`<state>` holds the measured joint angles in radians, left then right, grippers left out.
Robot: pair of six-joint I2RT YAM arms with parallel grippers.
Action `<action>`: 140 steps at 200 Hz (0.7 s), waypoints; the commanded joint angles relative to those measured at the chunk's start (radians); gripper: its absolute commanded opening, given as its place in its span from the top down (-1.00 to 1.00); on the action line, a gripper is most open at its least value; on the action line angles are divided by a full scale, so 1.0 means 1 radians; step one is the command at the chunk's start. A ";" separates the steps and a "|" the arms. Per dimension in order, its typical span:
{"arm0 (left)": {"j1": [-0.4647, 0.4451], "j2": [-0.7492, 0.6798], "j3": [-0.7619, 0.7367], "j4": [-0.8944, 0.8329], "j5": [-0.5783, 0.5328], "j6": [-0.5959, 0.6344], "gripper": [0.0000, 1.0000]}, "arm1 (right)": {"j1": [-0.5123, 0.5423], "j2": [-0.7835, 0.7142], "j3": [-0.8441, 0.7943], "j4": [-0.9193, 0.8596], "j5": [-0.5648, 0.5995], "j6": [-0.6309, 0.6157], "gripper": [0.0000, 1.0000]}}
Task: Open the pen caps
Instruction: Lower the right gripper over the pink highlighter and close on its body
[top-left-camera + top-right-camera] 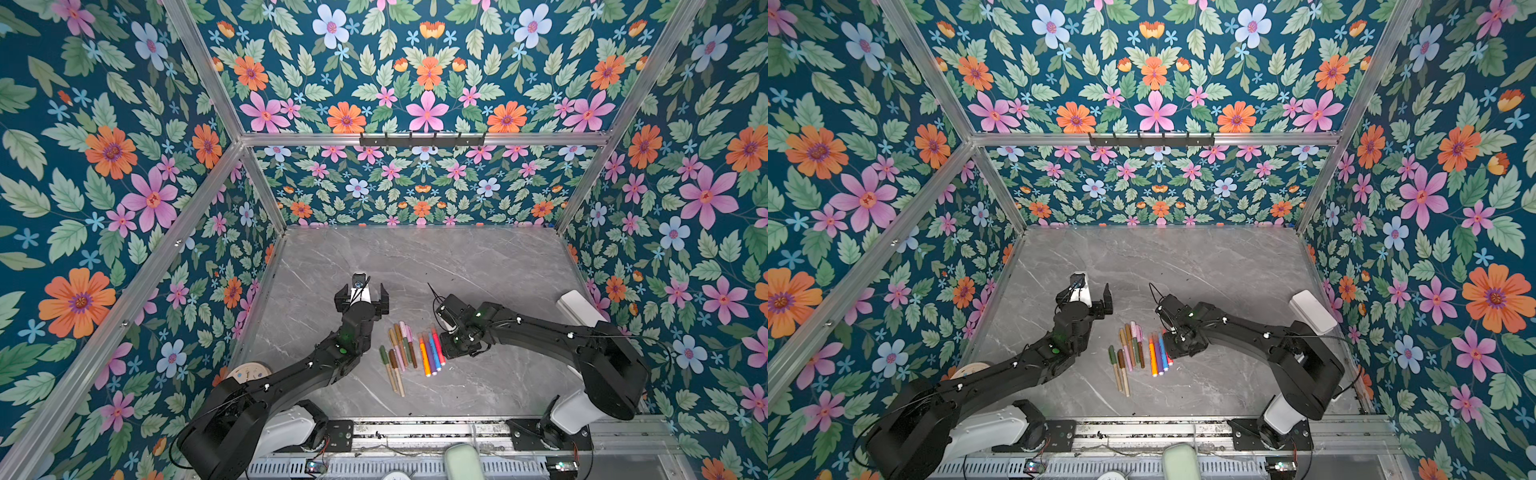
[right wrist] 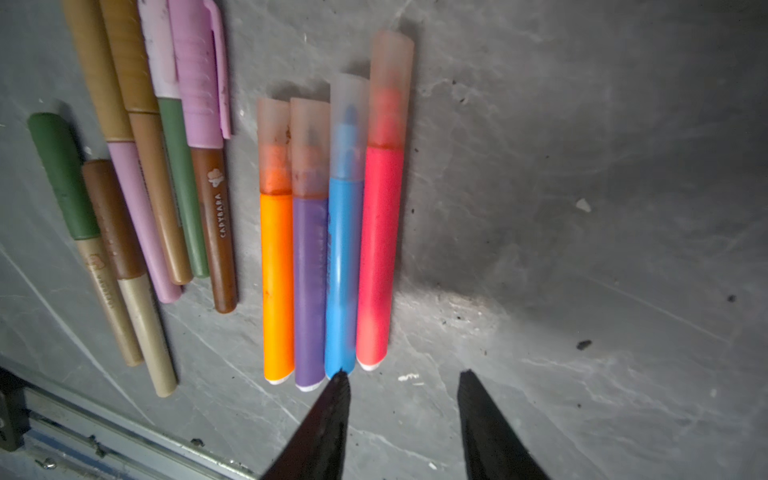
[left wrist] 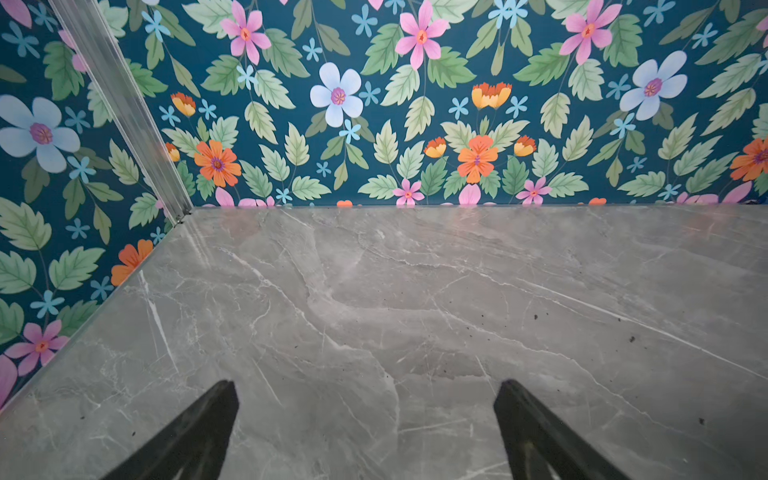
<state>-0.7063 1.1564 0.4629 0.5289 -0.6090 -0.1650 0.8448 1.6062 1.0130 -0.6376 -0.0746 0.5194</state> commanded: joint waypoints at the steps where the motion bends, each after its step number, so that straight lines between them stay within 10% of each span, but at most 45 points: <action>1: 0.002 -0.016 0.014 -0.046 0.014 -0.063 -1.00 | 0.020 0.024 0.022 -0.032 0.047 -0.001 0.10; 140: 0.005 0.002 0.002 -0.038 -0.031 -0.091 -1.00 | 0.037 0.139 0.051 -0.050 0.129 0.066 0.15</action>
<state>-0.7033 1.1645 0.4644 0.4927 -0.6182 -0.2550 0.8791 1.7424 1.0618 -0.6605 0.0113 0.5678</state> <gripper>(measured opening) 0.997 0.426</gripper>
